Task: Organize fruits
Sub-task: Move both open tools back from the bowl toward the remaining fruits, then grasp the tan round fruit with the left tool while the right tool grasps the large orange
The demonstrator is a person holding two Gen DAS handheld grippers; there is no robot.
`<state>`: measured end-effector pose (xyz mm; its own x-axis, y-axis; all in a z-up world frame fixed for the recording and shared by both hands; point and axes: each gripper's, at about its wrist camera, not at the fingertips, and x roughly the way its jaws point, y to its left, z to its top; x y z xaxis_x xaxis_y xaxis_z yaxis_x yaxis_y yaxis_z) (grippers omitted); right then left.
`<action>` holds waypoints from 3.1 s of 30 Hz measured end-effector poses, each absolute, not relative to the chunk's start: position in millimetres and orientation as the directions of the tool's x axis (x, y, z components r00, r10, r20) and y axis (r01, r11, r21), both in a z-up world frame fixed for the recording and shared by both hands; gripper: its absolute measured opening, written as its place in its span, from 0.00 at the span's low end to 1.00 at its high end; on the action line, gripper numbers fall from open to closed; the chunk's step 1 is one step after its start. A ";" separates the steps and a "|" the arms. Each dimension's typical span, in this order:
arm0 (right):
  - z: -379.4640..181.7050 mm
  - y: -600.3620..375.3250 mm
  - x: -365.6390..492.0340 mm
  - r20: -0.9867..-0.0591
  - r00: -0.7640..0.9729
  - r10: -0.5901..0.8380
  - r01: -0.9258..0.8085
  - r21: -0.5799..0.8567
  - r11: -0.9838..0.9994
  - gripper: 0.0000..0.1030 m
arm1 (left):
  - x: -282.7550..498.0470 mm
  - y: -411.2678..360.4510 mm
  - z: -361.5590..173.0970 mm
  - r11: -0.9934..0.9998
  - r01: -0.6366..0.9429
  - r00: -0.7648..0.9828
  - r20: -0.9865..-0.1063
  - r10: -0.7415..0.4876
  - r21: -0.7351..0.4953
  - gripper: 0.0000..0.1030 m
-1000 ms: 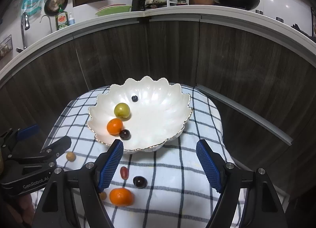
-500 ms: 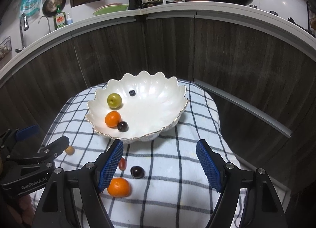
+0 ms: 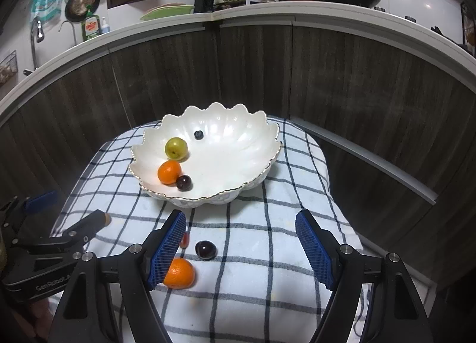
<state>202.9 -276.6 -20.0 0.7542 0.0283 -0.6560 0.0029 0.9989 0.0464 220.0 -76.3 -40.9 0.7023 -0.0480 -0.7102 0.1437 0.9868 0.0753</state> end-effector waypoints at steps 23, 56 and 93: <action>-43.6 -265.0 185.3 -0.657 0.753 0.039 -0.030 0.025 0.999 0.75 | 202.8 -69.9 -73.3 0.988 0.146 0.678 -0.733 -0.058 0.057 0.90; -74.5 -256.6 183.5 -0.690 0.705 0.162 -0.148 0.080 0.986 0.75 | 184.2 -91.6 -124.6 0.964 0.258 0.633 -0.764 -0.122 0.059 0.73; -123.0 -232.6 221.2 -0.765 0.541 0.349 -0.238 0.259 0.936 0.54 | 202.4 -110.6 -145.8 0.940 0.340 0.575 -0.791 -0.211 -0.003 0.33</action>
<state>221.2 -232.6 -123.0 0.5411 0.3494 -0.7649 -0.2381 0.9360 0.2591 202.4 -110.6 -145.8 0.5745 -0.2105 -0.7910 0.3402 0.9404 -0.0032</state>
